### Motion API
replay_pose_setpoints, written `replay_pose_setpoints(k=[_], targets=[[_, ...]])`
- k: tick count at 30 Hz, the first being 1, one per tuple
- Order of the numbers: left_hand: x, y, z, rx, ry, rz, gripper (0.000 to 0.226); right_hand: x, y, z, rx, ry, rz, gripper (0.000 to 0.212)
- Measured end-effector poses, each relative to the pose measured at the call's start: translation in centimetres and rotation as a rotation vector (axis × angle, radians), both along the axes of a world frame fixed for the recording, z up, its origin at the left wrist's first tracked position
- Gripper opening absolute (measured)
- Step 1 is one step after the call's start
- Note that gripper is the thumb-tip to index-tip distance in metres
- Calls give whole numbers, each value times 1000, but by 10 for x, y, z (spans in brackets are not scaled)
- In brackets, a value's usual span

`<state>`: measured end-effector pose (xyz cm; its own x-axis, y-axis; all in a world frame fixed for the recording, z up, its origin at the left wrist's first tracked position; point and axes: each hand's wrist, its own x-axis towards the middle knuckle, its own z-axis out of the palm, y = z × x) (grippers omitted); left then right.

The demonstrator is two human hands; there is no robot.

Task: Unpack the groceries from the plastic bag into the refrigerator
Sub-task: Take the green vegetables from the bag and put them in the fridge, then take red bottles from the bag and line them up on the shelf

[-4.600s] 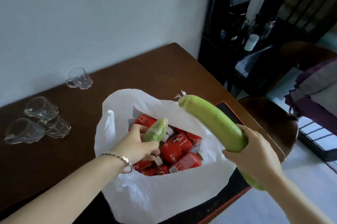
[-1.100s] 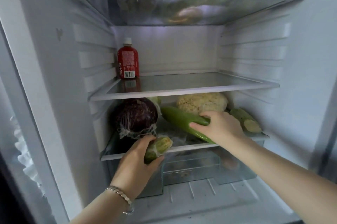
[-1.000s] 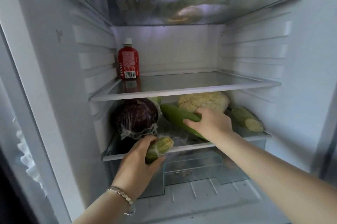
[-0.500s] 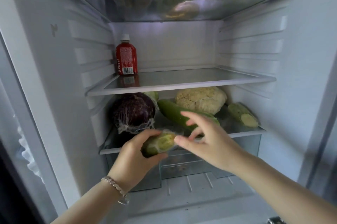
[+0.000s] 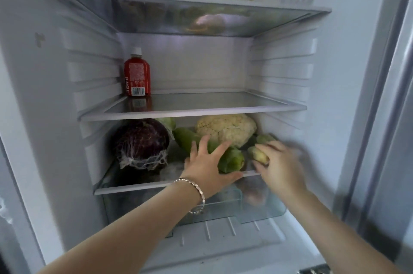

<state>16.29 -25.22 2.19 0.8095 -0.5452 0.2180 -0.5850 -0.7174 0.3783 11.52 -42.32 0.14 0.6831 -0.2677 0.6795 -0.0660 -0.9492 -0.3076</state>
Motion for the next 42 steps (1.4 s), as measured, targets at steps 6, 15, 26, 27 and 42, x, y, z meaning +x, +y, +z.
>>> replay_pose_setpoints(k=[6, 15, 26, 27, 42], targets=[[9, -8, -13, -54, 25, 28, 69, 26, -5, -7, -162, 147, 28, 40], [14, -6, -13, 8, -7, 38, 70, 15, 1, -17, -110, 122, 26, 41], [-2, 36, 1, 249, -98, -4, 66, -44, 53, -22, -149, 795, 344, 31], [-13, 47, -3, 280, -130, 17, 59, -44, 61, -21, -148, 842, 388, 31], [-296, 225, -79, 370, 371, 1054, 33, -140, 256, -52, -735, 871, 1142, 37]])
